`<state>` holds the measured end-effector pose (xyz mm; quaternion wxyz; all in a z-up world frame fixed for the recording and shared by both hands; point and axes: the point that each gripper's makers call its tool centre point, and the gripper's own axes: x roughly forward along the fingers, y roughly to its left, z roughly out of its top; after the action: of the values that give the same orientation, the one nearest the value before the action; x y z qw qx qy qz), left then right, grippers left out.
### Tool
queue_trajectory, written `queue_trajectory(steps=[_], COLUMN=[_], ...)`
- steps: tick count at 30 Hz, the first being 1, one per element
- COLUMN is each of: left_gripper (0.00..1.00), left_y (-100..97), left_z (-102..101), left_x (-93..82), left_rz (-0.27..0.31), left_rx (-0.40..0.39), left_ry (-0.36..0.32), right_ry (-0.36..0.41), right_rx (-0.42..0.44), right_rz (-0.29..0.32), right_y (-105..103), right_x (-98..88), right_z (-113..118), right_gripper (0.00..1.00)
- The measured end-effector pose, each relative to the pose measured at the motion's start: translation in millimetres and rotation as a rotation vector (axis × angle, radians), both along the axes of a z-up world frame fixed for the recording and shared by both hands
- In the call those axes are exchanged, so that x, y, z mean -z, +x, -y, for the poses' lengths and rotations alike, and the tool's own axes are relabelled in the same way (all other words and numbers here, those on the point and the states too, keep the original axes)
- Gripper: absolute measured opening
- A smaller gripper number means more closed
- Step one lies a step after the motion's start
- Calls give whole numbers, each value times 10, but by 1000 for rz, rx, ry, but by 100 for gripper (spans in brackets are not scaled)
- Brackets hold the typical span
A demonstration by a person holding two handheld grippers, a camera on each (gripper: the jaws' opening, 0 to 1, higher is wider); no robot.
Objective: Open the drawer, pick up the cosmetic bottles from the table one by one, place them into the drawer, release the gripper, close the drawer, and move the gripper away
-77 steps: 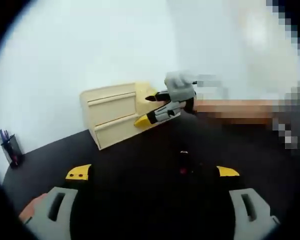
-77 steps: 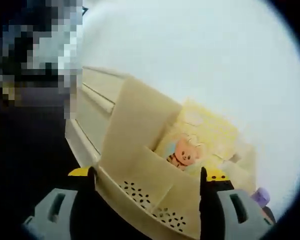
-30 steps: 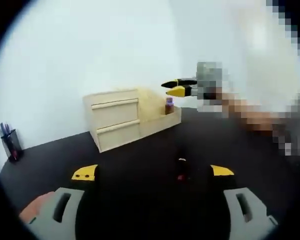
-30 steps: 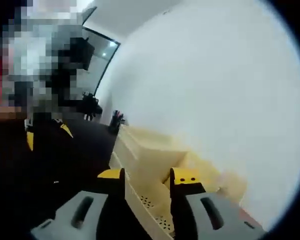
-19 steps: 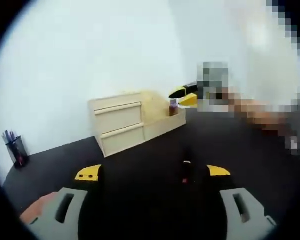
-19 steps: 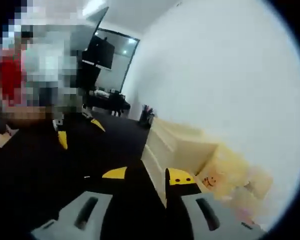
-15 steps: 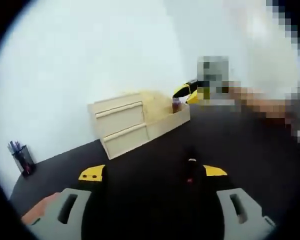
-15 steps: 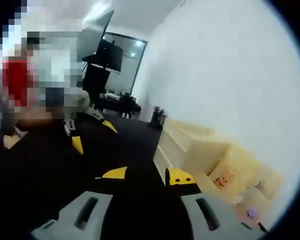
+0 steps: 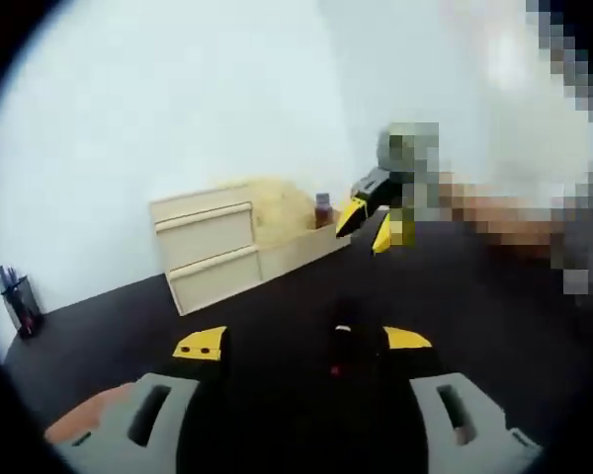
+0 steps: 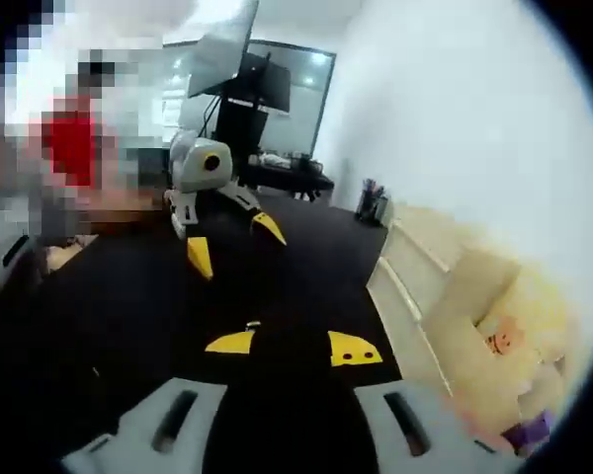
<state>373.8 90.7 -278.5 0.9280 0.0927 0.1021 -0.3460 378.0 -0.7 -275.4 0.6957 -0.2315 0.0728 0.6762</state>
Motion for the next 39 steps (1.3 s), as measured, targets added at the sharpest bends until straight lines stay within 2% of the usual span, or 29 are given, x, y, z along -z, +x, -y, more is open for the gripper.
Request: queue_trajectory(steps=[7,9,16,23,39], left_gripper=[50,49,46,44,42], left_y=[-34,-14,-5,-32,-63], left_z=[98,93,81,116,169], left_x=[87,93,115,149,190], left_rz=[-12,-13,-25,-22,-28], left_rx=[17,9,10,17,35], left_ry=[29,33,37,53,68], right_ry=[-86,-94,-130,-100,-66], right_rx=[-20,-18,2,7,-20], right_rz=[-4,-8,10,-1,-62], right_y=[-49,232,371,417,304], right_x=[282,171,276,327,432], right_z=[-62,-31,-31,-65,-99], right_gripper=[17,17,16,14,10])
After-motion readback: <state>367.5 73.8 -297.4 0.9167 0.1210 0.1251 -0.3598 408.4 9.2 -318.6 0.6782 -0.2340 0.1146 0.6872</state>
